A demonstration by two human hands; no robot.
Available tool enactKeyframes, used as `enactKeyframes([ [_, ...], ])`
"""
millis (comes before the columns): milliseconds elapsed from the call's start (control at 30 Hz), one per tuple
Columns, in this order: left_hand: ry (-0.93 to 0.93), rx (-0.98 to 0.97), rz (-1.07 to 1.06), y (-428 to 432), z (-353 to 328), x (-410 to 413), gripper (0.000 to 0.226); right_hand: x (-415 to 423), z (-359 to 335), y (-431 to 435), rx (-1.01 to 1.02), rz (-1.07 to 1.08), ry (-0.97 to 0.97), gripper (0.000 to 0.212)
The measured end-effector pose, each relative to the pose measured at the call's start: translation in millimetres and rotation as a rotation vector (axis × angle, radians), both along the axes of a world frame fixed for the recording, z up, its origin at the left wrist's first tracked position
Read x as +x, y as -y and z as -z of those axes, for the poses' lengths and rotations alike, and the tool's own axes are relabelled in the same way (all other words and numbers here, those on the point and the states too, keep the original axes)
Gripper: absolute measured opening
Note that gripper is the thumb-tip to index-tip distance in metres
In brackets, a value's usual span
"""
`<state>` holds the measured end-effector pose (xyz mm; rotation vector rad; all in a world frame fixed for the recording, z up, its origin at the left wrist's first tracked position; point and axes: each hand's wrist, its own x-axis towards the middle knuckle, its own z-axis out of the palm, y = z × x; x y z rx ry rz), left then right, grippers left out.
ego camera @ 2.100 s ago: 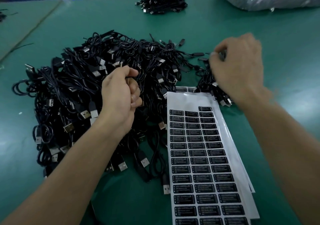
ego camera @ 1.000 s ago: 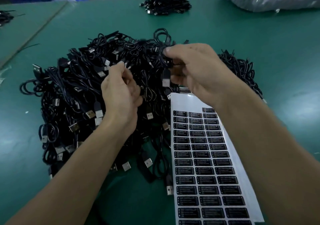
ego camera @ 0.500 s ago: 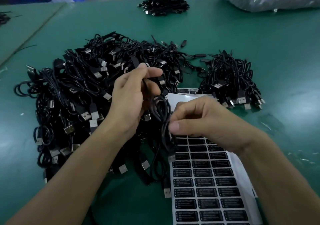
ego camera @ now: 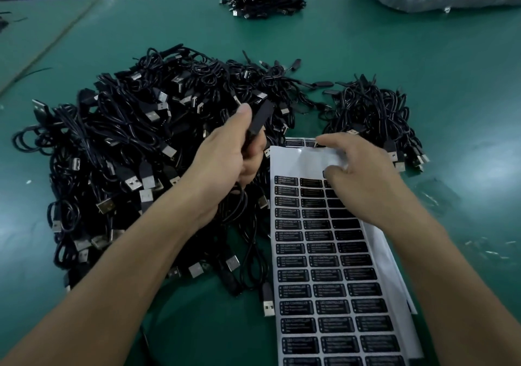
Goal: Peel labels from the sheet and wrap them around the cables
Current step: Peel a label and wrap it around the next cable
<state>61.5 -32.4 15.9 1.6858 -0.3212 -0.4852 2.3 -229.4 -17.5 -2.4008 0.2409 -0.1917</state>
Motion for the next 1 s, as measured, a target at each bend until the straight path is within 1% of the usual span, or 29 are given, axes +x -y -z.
enactKeyframes([
  [33, 0.03, 0.013, -0.018, 0, 1, 1, 0.053, 0, 0, -1, -0.068, -0.016, -0.034, 0.054],
  [100, 0.072, 0.002, -0.039, 0, 2, 1, 0.045, -2, 0, -4, -0.137, -0.037, -0.083, 0.056],
  [167, 0.1, -0.027, -0.06, 1, 5, 1, 0.037, -3, -1, -6, -0.164, -0.055, -0.111, 0.055],
  [233, 0.139, 0.006, -0.089, 3, 7, 1, 0.033, -2, 0, -3, -0.168, -0.066, -0.106, 0.051],
  [300, 0.176, 0.048, -0.109, 4, 9, 1, 0.034, 0, 1, 0, -0.14, -0.069, -0.082, 0.046],
  [367, 0.193, 0.07, -0.138, 5, 10, 0, 0.037, 1, 2, 3, -0.083, -0.068, -0.036, 0.037],
  [467, 0.23, 0.093, -0.218, 3, 11, 1, 0.04, 1, 1, 5, 0.097, -0.074, 0.129, 0.021],
  [533, 0.263, 0.113, -0.241, 3, 11, 0, 0.037, 1, -2, 5, 0.238, -0.093, 0.251, 0.019],
  [600, 0.285, 0.11, -0.202, 2, 11, 0, 0.045, 1, -5, 4, 0.359, -0.116, 0.344, 0.02],
  [733, 0.311, 0.078, -0.068, 0, 11, -1, 0.057, 0, -7, -3, 0.484, -0.134, 0.465, 0.02],
  [800, 0.305, 0.074, -0.039, 0, 9, -1, 0.051, 0, -7, -8, 0.486, -0.111, 0.48, 0.02],
  [867, 0.305, 0.085, -0.044, 2, 9, -1, 0.039, 1, -5, -12, 0.45, -0.069, 0.464, 0.023],
  [933, 0.285, 0.072, -0.086, 2, 9, 0, 0.032, -1, -4, -14, 0.345, 0.002, 0.468, 0.028],
  [1000, 0.245, 0.057, -0.13, 3, 11, 1, 0.03, -3, -4, -15, 0.205, 0.053, 0.469, 0.024],
])
